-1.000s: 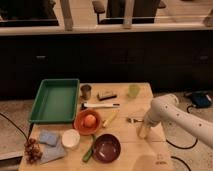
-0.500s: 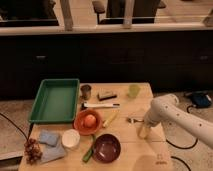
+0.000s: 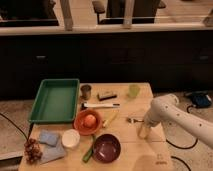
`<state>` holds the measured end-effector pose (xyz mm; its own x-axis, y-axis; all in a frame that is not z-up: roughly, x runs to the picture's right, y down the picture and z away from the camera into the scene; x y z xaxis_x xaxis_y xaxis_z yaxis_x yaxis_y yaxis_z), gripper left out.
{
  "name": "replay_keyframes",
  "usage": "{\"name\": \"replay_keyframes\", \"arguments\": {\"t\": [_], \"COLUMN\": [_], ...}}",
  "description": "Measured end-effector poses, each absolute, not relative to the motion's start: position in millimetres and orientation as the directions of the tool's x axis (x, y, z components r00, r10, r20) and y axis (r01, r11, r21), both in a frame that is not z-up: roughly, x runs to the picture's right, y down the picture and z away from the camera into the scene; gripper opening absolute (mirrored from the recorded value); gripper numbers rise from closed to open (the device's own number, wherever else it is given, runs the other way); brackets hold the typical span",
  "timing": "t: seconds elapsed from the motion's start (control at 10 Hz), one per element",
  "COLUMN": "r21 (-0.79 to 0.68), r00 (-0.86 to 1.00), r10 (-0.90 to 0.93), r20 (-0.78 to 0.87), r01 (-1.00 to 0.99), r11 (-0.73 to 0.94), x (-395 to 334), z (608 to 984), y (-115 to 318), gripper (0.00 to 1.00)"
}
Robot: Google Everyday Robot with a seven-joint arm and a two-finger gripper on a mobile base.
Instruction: Place fork in purple bowl
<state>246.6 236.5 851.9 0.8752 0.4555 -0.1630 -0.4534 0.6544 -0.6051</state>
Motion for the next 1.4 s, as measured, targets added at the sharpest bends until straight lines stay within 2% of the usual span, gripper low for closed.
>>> {"name": "replay_keyframes", "arguments": {"t": [1.0,1.1,1.4], "r21": [-0.606,-0.606,-0.603], "r00": [0.875,0.875,0.875], "r10": [0.455,0.455,0.456], "r20": [-0.163,-0.163,-0.164], "r01": [-0.453,-0.453,-0.455], "r11": [0.654,0.654,0.655], "x": [246.8,246.8,247.9], "z": [851.7,851.7,850.4], "y": [236.7,236.7,234.5], "gripper": [0.78,0.71,0.39]}}
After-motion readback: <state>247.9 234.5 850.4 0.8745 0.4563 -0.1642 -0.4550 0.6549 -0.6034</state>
